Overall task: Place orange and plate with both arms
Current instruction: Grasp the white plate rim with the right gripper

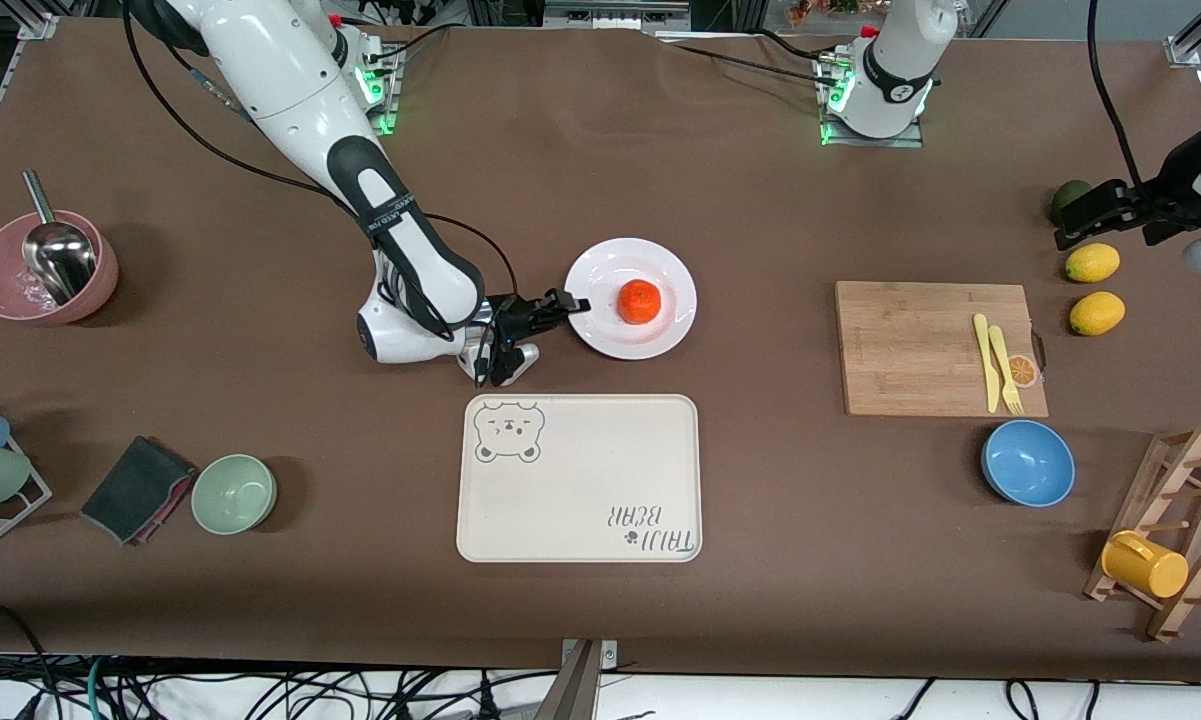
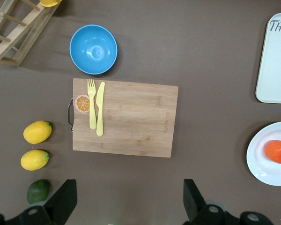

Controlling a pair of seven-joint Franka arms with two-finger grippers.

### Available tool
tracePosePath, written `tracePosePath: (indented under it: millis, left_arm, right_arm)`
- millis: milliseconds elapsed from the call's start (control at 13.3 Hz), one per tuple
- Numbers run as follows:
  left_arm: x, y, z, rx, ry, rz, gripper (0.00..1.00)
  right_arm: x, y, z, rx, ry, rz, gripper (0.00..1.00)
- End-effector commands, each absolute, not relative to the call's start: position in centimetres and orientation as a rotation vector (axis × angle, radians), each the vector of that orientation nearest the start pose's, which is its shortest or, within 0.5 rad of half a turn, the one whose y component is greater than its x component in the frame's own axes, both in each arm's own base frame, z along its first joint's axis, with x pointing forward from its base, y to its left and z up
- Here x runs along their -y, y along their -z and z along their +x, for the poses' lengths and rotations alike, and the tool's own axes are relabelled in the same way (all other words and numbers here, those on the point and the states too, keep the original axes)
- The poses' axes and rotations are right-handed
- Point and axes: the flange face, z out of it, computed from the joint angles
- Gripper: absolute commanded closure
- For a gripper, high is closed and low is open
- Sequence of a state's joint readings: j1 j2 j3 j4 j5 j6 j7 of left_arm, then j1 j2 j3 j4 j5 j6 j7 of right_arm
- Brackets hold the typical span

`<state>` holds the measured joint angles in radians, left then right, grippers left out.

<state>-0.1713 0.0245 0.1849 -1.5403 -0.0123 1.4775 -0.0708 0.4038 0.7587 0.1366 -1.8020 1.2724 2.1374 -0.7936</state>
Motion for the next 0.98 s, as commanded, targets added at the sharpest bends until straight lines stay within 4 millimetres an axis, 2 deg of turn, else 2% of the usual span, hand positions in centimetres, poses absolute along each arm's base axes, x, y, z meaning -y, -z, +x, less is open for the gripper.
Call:
tracePosePath:
  millis: [0, 226, 301, 527, 753, 904]
  left_arm:
    - [-0.7, -62.2, 55.4, 0.141, -0.143, -3.104, 0.00]
    - [-0.7, -62.2, 55.4, 0.141, -0.143, -3.104, 0.00]
    - [-0.7, -62.2, 55.4, 0.141, -0.143, -3.104, 0.00]
    - [-0.7, -62.2, 55.4, 0.141, -0.143, -3.104, 0.00]
    - [-0.7, -62.2, 55.4, 0.141, -0.143, -3.104, 0.00]
    - [-0.7, -62.2, 55.4, 0.141, -0.143, -3.104, 0.00]
  right_arm:
    - [-35.4, -12.6, 51.6, 0.348, -0.269, -2.072, 1.00]
    - [-35.3, -13.4, 52.5, 0.333, -0.252, -2.069, 1.00]
    - [-34.6, -14.0, 53.3, 0.324, -0.242, -2.060, 1.00]
    - [-32.2, -16.0, 56.3, 0.307, -0.218, -1.995, 1.00]
    - [-30.6, -17.9, 59.3, 0.263, -0.194, -2.010, 1.00]
    - [-29.3, -18.4, 61.1, 0.208, -0.188, -2.042, 1.00]
